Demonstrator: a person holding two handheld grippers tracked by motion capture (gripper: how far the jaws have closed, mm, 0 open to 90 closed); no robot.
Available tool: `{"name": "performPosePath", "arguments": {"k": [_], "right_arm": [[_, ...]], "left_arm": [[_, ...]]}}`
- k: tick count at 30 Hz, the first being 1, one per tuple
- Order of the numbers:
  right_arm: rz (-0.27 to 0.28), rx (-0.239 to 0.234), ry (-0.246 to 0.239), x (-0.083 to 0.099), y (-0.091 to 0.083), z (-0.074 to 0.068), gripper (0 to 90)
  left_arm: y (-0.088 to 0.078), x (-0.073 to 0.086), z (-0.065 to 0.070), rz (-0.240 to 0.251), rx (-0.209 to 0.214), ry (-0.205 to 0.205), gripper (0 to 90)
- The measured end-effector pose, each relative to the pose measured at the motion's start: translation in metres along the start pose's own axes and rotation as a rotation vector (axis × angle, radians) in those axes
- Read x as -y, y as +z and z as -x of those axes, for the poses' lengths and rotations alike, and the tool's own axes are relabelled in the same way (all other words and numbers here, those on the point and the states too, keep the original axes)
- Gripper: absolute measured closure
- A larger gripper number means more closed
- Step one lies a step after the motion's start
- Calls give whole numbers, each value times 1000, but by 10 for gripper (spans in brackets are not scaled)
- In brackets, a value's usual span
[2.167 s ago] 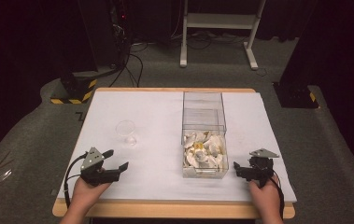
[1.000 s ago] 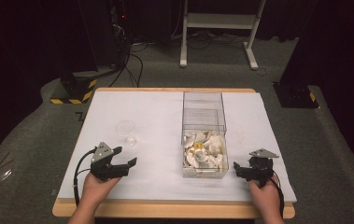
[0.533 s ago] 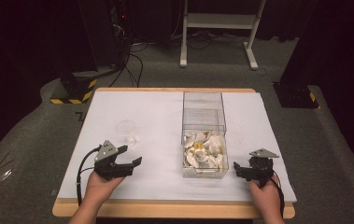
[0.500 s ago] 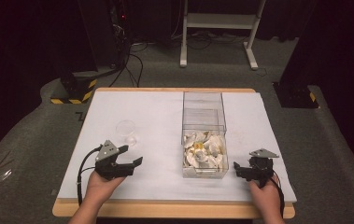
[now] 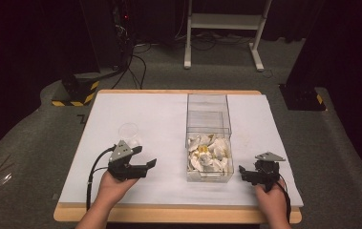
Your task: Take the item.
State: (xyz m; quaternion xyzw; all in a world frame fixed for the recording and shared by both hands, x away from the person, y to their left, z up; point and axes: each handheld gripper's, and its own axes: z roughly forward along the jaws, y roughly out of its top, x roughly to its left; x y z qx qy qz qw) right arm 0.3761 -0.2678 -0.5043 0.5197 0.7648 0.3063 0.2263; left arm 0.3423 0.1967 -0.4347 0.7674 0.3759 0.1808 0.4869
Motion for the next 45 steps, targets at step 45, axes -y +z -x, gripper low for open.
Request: {"name": "performPosePath", "arguments": {"k": [45], "right_arm": [[0, 0, -1, 0, 0, 0, 91]], "left_arm": [[49, -54, 46, 13, 144, 84, 249]]}}
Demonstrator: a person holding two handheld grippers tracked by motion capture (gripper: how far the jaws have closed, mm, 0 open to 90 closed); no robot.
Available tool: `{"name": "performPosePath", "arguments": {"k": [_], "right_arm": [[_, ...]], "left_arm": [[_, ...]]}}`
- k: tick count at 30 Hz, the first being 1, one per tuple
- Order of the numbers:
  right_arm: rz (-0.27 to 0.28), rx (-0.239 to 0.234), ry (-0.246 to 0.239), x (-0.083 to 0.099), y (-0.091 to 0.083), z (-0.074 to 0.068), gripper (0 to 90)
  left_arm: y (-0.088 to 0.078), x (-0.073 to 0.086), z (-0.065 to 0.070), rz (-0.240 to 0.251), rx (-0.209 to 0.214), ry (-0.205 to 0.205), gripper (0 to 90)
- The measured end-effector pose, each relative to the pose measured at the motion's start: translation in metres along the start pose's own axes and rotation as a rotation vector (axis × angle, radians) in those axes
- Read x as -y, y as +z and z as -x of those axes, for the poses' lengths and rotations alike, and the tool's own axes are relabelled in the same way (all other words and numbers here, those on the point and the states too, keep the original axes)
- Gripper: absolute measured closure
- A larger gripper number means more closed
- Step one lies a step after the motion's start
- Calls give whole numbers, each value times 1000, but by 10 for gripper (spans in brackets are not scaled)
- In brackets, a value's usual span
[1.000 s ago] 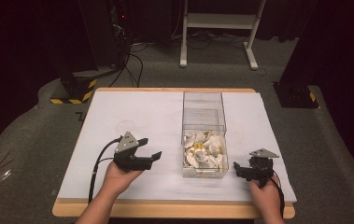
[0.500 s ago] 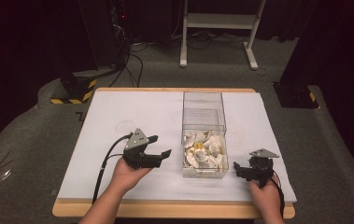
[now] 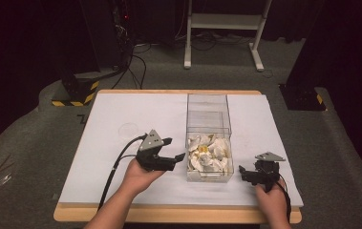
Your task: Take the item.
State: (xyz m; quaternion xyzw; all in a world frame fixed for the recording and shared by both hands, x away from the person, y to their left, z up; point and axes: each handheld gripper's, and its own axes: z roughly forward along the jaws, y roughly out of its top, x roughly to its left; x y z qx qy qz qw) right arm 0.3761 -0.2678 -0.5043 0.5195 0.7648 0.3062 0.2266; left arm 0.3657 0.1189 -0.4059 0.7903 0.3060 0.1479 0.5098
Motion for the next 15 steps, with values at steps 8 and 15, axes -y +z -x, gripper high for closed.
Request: {"name": "performPosePath", "arguments": {"k": [8, 15], "right_arm": [[0, 0, 0, 0, 0, 0, 91], [0, 0, 1, 0, 0, 0, 91]], "left_arm": [[9, -5, 5, -17, 20, 12, 249], [18, -9, 7, -37, 43, 11, 255]]}}
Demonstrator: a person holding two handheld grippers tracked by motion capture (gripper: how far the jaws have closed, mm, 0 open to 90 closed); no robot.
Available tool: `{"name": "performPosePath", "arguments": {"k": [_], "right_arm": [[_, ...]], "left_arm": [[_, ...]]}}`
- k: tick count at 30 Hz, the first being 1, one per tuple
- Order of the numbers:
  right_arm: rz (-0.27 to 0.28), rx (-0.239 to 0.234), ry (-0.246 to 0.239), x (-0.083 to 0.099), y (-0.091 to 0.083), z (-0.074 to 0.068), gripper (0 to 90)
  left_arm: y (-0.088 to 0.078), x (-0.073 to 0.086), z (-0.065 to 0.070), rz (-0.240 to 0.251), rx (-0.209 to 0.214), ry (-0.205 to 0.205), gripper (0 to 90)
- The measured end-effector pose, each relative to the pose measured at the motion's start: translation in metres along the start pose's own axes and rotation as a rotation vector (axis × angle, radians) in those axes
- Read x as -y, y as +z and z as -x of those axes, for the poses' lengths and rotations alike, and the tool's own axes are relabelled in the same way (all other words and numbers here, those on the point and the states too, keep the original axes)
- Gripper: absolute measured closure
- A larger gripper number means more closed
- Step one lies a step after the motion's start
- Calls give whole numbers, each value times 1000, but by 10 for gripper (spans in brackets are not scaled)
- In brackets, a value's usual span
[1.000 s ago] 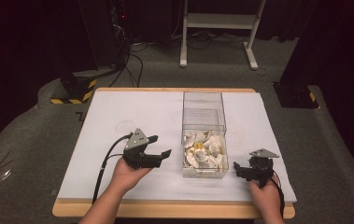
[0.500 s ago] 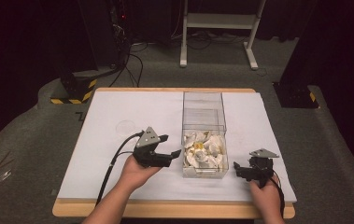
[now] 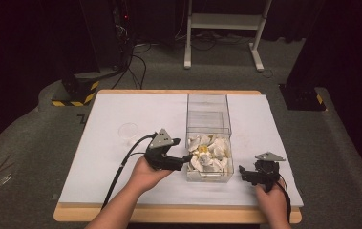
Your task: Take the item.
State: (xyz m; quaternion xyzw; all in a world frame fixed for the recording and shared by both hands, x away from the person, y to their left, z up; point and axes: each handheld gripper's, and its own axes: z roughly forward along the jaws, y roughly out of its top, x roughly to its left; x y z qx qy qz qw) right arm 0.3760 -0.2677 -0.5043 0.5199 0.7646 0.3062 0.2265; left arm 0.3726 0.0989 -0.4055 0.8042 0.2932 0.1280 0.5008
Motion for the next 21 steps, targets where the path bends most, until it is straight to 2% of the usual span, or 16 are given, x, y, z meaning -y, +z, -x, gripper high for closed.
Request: {"name": "performPosePath", "arguments": {"k": [8, 12, 15, 21], "right_arm": [[0, 0, 0, 0, 0, 0, 91], [0, 0, 0, 0, 0, 0, 91], [0, 0, 0, 0, 0, 0, 91], [0, -1, 2, 0, 0, 0, 92]], "left_arm": [[15, -8, 7, -42, 28, 17, 270], [24, -11, 8, -71, 46, 11, 286], [31, -14, 11, -105, 48, 21, 288], [48, -17, 18, -200, 33, 80, 320]]}}
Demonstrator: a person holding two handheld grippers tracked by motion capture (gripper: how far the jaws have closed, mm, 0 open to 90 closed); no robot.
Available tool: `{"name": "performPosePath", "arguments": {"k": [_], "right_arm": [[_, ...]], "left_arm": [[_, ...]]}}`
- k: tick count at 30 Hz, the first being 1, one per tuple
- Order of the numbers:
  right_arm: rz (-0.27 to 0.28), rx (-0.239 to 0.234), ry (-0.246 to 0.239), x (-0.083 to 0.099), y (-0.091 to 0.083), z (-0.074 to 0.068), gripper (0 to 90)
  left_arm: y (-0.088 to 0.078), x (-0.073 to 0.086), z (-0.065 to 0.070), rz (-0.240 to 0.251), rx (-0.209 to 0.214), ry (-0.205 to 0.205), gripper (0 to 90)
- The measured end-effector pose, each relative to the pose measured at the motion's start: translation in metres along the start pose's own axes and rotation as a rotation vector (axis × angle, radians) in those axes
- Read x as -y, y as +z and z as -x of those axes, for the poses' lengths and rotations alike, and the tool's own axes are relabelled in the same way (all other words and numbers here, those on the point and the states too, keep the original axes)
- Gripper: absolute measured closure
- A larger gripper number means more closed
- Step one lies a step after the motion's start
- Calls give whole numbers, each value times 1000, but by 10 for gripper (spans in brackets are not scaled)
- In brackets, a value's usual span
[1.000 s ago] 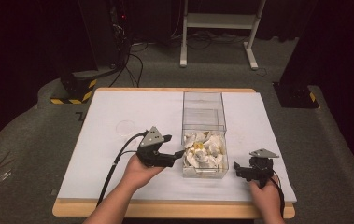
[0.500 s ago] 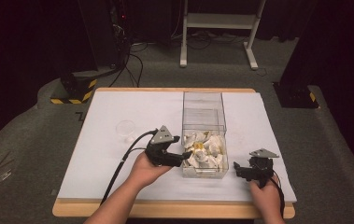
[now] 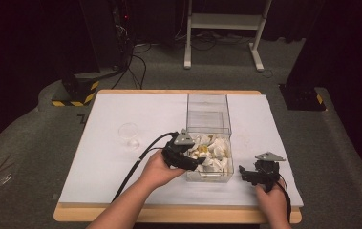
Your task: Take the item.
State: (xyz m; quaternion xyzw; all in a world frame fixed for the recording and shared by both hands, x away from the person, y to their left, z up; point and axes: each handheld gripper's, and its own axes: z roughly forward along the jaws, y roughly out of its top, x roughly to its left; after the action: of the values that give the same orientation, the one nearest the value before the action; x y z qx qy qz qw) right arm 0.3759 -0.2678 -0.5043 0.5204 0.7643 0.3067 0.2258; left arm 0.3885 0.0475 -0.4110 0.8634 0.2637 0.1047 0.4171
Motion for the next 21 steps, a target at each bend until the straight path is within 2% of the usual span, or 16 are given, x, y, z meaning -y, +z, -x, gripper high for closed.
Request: {"name": "performPosePath", "arguments": {"k": [5, 12, 15, 17, 19, 21], "right_arm": [[0, 0, 0, 0, 0, 0, 92], [0, 0, 0, 0, 0, 0, 92], [0, -1, -1, 0, 0, 0, 92], [0, -1, 1, 0, 0, 0, 92], [1, -2, -1, 0, 0, 0, 92], [1, -1, -2, 0, 0, 0, 92]], "left_arm": [[12, -6, 6, -75, -1, 45, 338], [24, -15, 9, -142, 4, 78, 386], [32, -18, 9, -199, 18, 81, 390], [34, -19, 10, -218, -4, 106, 410], [36, -20, 11, -232, -7, 124, 461], [39, -20, 12, -258, -24, 135, 467]]}}
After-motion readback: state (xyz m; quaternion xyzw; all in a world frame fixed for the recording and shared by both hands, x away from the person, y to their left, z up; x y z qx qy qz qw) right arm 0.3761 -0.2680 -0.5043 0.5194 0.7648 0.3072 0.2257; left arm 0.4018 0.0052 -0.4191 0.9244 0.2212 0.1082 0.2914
